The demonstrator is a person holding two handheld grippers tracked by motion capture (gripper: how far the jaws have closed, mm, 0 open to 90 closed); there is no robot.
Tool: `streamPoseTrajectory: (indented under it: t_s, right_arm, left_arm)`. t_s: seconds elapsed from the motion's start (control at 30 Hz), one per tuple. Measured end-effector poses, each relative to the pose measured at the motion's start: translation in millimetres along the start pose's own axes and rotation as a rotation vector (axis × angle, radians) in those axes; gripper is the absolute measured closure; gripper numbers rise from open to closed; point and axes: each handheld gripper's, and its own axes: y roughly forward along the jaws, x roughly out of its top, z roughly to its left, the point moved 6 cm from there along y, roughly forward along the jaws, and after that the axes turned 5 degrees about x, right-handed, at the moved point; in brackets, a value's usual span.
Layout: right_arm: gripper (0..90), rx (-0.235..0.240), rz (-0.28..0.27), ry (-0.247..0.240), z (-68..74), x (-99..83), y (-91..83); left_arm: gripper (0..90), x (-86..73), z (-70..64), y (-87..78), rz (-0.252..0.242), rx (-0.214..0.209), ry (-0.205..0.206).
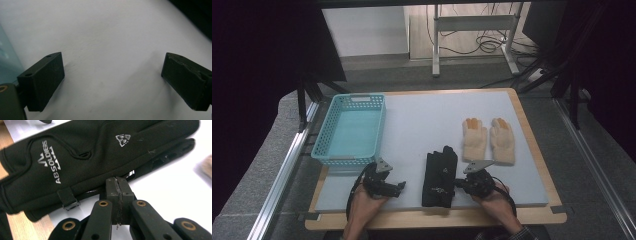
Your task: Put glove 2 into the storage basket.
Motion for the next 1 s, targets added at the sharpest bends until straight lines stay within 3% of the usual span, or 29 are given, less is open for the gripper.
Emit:
streamPoseTrajectory:
  t_s: [0.1,0.2,0.33,0.5,0.63,0.73,0.83,1.0]
  right_arm:
    - [88.3,0.017,-0.006,-0.002,3.0,1.7,6.3]
    - [87.9,0.024,-0.016,-0.006,8.3,6.3,13.1]
    - [87.3,0.018,-0.029,-0.002,12.9,14.6,23.8]
    - [87.2,-0.009,-0.041,0.001,14.2,27.4,38.1]
    - [87.1,-0.027,-0.052,-0.016,14.4,35.3,47.6]
    - [85.3,-0.022,-0.059,-0.014,14.6,35.0,47.8]
    - [76.9,-0.002,-0.05,-0.011,15.4,31.6,42.6]
    - [66.1,-0.049,-0.065,-0.025,8.5,25.5,23.7]
  left_arm:
    - [5.1,-2.5,4.4,-4.3,0.001,0.032,0.035]
    - [5.1,-5.6,10.0,-7.0,0.0,0.048,0.037]
    - [5.1,-9.8,16.1,-8.4,-0.002,0.027,0.019]
    - [6.8,-11.5,19.5,-7.3,-0.019,-0.017,0.026]
    - [5.6,-11.6,20.3,-6.5,-0.015,-0.02,0.015]
    - [4.6,-11.6,20.8,-5.5,-0.009,-0.024,0.006]
    - [4.2,-11.5,20.7,-5.2,-0.009,-0.024,0.001]
    - [4.1,-11.6,20.8,-5.2,-0.011,-0.026,-0.003]
